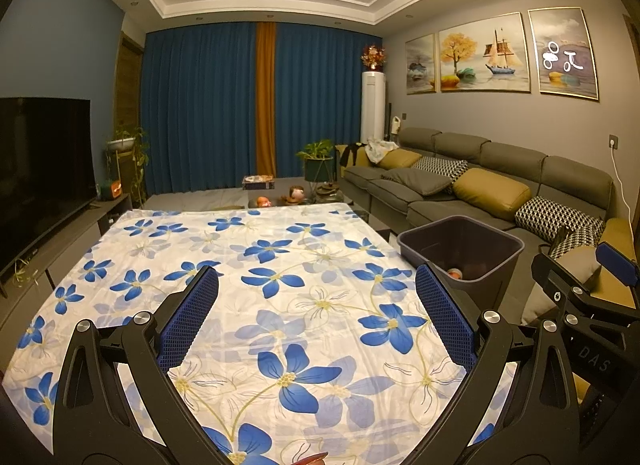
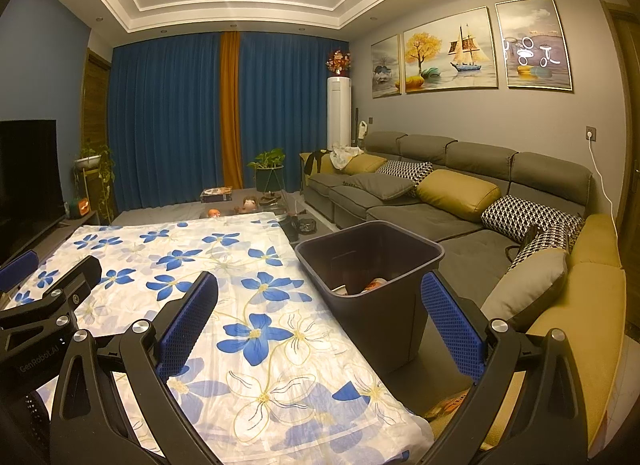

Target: Collect trash

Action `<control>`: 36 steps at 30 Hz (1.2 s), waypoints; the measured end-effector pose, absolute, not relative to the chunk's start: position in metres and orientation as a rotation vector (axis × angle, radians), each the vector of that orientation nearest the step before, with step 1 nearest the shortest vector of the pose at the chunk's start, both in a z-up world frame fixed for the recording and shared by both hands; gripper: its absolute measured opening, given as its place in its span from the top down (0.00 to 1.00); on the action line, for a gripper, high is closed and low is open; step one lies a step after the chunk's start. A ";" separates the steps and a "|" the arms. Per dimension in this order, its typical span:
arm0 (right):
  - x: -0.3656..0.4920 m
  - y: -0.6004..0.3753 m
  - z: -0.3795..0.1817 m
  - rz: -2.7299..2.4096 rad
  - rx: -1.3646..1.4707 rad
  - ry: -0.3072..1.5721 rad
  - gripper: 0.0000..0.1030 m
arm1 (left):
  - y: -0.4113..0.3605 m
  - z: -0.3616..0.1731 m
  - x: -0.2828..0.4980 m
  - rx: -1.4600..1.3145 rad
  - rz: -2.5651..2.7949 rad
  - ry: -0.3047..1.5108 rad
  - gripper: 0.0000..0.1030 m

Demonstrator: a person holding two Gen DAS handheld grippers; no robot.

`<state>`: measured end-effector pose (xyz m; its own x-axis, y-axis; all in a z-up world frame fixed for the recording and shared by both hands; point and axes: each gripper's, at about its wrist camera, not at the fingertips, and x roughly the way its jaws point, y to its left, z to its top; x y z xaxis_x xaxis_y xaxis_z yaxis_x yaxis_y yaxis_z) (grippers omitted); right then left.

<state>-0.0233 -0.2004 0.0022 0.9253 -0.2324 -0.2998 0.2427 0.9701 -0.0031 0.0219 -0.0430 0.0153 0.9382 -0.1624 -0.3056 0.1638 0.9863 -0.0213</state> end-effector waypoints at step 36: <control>-0.025 -0.202 0.006 -0.242 0.038 0.305 0.05 | -0.046 0.018 0.018 0.015 -0.169 0.305 0.06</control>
